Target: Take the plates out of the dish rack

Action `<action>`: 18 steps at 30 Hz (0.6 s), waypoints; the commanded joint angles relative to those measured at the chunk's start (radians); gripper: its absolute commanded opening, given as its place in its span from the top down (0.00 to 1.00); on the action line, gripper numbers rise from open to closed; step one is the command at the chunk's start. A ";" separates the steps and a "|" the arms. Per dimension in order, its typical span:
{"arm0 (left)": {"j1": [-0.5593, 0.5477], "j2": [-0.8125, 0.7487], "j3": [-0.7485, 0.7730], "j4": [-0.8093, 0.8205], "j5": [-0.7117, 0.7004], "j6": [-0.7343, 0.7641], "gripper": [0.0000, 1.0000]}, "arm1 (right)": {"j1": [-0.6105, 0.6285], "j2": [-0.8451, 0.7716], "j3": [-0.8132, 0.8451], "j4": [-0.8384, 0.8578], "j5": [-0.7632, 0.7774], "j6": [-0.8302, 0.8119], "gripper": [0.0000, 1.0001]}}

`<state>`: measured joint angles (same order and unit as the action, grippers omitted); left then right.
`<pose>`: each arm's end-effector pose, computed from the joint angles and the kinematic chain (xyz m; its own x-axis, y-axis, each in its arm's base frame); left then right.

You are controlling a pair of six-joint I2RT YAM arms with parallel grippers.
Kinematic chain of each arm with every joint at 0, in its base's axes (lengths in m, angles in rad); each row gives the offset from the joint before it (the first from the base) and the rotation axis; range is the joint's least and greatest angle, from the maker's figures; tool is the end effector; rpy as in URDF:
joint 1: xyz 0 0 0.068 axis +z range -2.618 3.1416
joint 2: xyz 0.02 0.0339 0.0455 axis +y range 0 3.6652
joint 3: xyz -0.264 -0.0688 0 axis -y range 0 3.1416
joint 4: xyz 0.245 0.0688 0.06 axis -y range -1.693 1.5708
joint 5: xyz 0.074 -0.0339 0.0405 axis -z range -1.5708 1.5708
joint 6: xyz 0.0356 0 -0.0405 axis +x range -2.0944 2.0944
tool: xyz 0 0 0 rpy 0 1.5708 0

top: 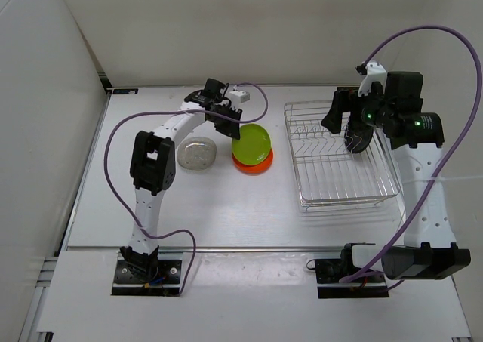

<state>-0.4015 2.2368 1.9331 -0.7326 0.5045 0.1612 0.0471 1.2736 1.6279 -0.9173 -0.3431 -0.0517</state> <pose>0.4428 -0.2067 0.2146 -0.6905 0.4458 -0.5696 0.6885 0.6464 -0.3288 0.2418 0.0234 0.4498 -0.5154 -0.0730 -0.8538 -0.3556 0.9247 0.1356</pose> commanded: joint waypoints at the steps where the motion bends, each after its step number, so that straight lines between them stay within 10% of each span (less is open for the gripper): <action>1: -0.014 -0.023 0.029 -0.001 0.003 0.011 0.74 | -0.001 -0.031 -0.003 0.021 -0.014 0.003 0.00; 18: -0.043 -0.089 -0.080 0.029 -0.118 0.021 0.27 | -0.001 -0.068 -0.042 0.031 -0.005 0.003 0.00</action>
<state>-0.4408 2.2345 1.8652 -0.7265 0.4278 0.1791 0.0471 1.2320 1.5993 -0.9165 -0.3431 -0.0517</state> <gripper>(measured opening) 0.706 0.998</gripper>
